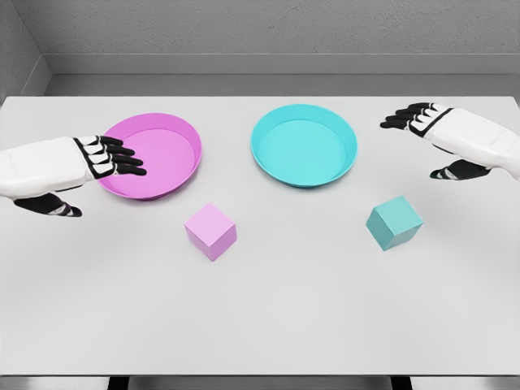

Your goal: Place the blocks in the corresponding plates according to their colors

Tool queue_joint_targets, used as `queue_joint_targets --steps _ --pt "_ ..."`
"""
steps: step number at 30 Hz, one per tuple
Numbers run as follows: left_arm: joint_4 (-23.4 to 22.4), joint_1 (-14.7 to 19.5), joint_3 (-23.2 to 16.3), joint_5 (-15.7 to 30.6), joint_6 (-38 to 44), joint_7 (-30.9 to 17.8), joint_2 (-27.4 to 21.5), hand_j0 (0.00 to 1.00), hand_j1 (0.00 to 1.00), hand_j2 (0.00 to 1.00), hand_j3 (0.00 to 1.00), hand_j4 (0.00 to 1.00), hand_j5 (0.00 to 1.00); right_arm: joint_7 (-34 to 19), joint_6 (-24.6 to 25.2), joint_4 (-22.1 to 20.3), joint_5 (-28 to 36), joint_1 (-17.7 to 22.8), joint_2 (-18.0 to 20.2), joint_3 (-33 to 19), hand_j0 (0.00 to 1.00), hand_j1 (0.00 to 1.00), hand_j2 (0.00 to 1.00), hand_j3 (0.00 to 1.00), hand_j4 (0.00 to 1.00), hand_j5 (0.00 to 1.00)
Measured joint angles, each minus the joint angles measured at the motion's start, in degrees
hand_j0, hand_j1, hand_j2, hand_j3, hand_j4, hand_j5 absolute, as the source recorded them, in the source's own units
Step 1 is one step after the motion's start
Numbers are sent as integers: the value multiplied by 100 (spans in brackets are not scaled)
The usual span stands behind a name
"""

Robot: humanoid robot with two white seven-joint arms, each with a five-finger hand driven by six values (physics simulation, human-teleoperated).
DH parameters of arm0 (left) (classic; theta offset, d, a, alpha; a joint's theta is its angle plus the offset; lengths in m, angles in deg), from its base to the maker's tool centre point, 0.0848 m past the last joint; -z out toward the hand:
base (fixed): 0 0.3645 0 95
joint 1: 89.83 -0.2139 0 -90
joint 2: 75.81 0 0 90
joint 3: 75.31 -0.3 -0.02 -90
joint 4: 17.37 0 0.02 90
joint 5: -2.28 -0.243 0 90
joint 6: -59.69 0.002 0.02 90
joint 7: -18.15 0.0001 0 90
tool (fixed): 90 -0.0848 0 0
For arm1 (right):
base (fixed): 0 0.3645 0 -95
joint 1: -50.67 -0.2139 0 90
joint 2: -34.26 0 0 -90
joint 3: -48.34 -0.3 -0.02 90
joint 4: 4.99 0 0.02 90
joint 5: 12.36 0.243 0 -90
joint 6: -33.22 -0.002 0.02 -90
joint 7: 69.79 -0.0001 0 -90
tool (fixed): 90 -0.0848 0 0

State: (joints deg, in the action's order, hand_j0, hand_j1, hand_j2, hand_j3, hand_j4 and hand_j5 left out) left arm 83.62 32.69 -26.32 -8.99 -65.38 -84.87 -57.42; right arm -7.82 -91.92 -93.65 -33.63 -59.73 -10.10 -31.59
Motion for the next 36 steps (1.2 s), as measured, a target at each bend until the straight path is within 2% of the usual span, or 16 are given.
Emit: queue_joint_targets --steps 4,6,9,10,12,15,18,22,32,36 --pt "1 132 -96 3 1 0 23 100 100 100 100 100 100 1 0 0 -8 -18 1 -2 100 100 100 100 100 100" --pt "0 570 -250 10 1 0 26 100 100 100 100 100 100 3 0 0 -9 -18 3 -3 100 100 100 100 100 100" --pt "6 1027 -702 22 3 -73 173 100 100 100 100 100 100 0 -1 -5 -21 70 11 2 100 100 100 100 100 100" --pt "6 1334 -919 25 5 -158 289 100 100 100 100 100 100 -1 -1 -7 -24 132 12 3 100 100 100 100 100 100" --pt "8 1424 -1267 14 1 -274 472 100 100 100 100 100 100 -29 -2 -6 -31 307 15 4 100 100 100 100 100 100" --pt "8 1837 -1744 19 1 -357 796 100 100 100 100 100 100 -177 -1 -7 -137 343 16 5 100 100 100 100 100 100" --pt "9 1846 -2050 15 -2 -393 1052 100 100 100 100 100 100 -250 -3 -72 -220 457 19 5 100 100 100 100 100 100" --pt "9 1846 -2247 17 -2 -398 1372 100 100 100 100 100 100 -327 -2 -243 -335 545 20 5 100 100 100 100 100 100" --pt "5 1872 -2369 26 30 -357 1630 100 100 100 100 100 100 -362 -2 -314 -616 861 17 5 100 100 100 100 100 100" --pt "3 1872 -2484 23 453 -355 1720 100 100 100 100 100 100 -363 0 -315 -722 844 13 -2 100 100 100 100 100 100"
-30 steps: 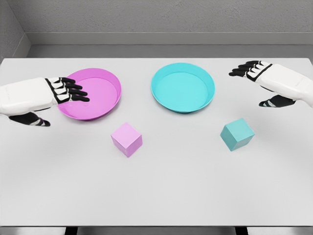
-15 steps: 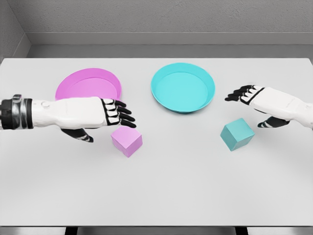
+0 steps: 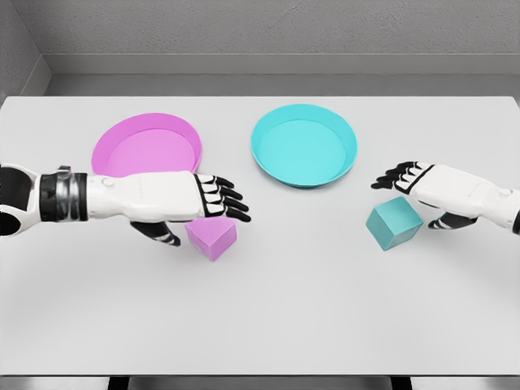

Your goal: Place the blocks in the corresponding plates according to their colors

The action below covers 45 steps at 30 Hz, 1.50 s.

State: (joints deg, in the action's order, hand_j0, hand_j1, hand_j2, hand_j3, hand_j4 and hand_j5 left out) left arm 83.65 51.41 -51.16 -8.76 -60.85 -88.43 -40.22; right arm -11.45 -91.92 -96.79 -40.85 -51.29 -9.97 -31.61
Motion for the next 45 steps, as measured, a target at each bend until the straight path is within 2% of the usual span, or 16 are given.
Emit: queue_joint_targets --steps 3,6,12,22,28,31,40,41,45 --pt "-1 0 -43 -13 218 -4 22 100 100 100 100 100 100 0 0 8 -205 -9 -21 -20 100 100 100 100 100 100" --pt "-3 -9 -102 -136 346 -13 26 100 100 100 100 100 100 -1 -2 -5 -294 149 -108 -10 100 100 100 100 100 100" --pt "-3 26 -213 -243 633 -43 37 100 100 100 100 100 100 0 0 -148 -341 167 -191 36 99 99 99 99 99 99" --pt "-5 9 -303 -535 1409 -58 336 100 100 100 100 100 100 -1 -1 -300 -352 308 -252 75 99 99 99 99 99 99" --pt "-4 0 -475 -632 1465 -54 422 100 100 100 100 100 100 -1 0 -306 -360 343 -258 77 99 99 99 99 99 99" --pt "-4 0 -500 -675 1478 -54 425 100 100 100 100 100 100 -28 1 -303 -373 316 -269 77 95 95 95 95 95 95" --pt "-74 9 -578 -867 1569 -47 432 100 100 100 100 100 100 -156 3 -257 -585 316 -468 77 95 95 95 95 95 95" --pt "-104 9 -580 -879 1634 -45 432 100 100 100 100 100 100 -166 7 -255 -613 316 -498 76 88 88 88 88 88 88" --pt "-152 -18 -596 -931 1784 -42 462 100 100 100 100 100 100 -246 59 -256 -592 299 -552 66 77 77 77 77 77 77"
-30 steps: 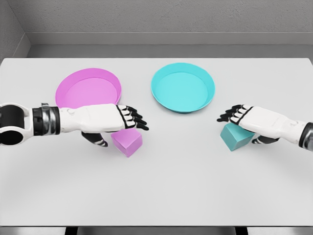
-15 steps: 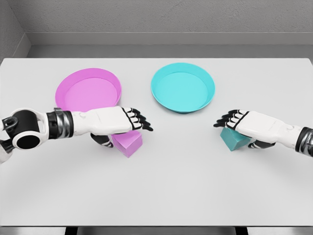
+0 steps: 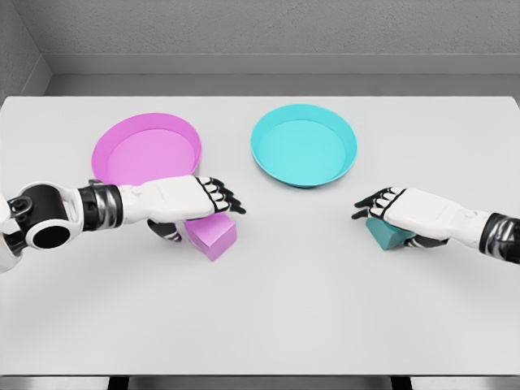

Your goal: Place the blocks in the corresponding plates according to their colors

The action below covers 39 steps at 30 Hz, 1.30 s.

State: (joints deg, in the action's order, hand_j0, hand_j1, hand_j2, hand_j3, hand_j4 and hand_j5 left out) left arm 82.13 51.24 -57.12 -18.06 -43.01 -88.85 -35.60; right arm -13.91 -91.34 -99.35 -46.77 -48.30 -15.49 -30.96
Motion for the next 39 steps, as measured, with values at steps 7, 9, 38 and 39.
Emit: queue_joint_targets --steps 7,9,38,39 --pt "26 0 -184 -44 0 1 109 100 100 100 100 100 100 -15 23 -7 41 -9 -30 -20 59 59 59 59 59 59" --pt "26 0 -195 -48 3 1 115 98 98 98 98 98 98 -24 11 -7 26 -9 -30 -27 52 52 52 52 52 52" --pt "17 0 -195 -276 -2 25 118 51 51 51 51 51 51 -90 -61 514 -41 -2346 -761 484 40 40 40 40 40 40" --pt "16 0 -196 -263 -2 27 109 51 51 51 51 51 51 -86 -64 625 -50 -2645 -888 634 40 40 40 40 40 40"
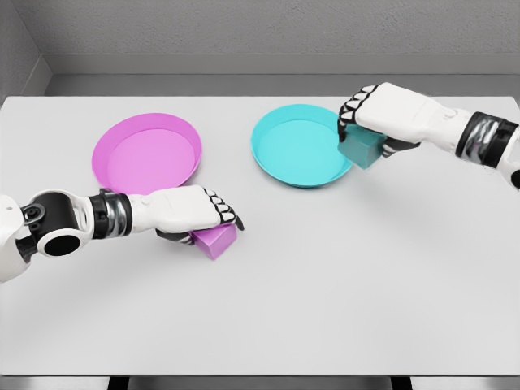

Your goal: Place the blocks in the corresponding plates according to their colors

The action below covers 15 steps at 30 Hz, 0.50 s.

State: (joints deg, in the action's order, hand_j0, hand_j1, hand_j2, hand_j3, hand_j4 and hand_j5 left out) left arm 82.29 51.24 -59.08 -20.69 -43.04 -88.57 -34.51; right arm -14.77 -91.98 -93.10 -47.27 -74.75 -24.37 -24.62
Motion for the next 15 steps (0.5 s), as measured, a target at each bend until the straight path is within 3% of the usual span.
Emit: queue_joint_targets --steps 3,8,10,12,14,15 --pt "-2 35 -4 7 -6 -13 -31 48 48 48 48 48 48 -9 -11 381 -24 -554 -436 415 40 40 40 40 40 40" --pt "-6 132 16 -8 -73 -27 -123 41 41 41 41 41 41 -7 -3 1163 -54 -748 -987 703 42 42 42 42 42 42" --pt "-7 211 30 4 -111 -30 -143 41 41 41 41 41 41 -5 2 1494 -50 -827 -1067 728 65 65 65 65 65 65" --pt "-11 246 45 19 -137 -28 -186 40 40 40 40 40 40 -5 1 1824 -50 -827 -1106 666 70 70 70 70 70 70" --pt "-16 255 123 28 -194 -26 -264 40 40 40 40 40 40 -5 0 2061 -57 -818 -1121 510 100 100 100 100 100 100" --pt "-18 290 189 56 -221 -25 -328 40 40 40 40 40 40 -5 1 2132 -55 -809 -1125 442 100 100 100 100 100 100"
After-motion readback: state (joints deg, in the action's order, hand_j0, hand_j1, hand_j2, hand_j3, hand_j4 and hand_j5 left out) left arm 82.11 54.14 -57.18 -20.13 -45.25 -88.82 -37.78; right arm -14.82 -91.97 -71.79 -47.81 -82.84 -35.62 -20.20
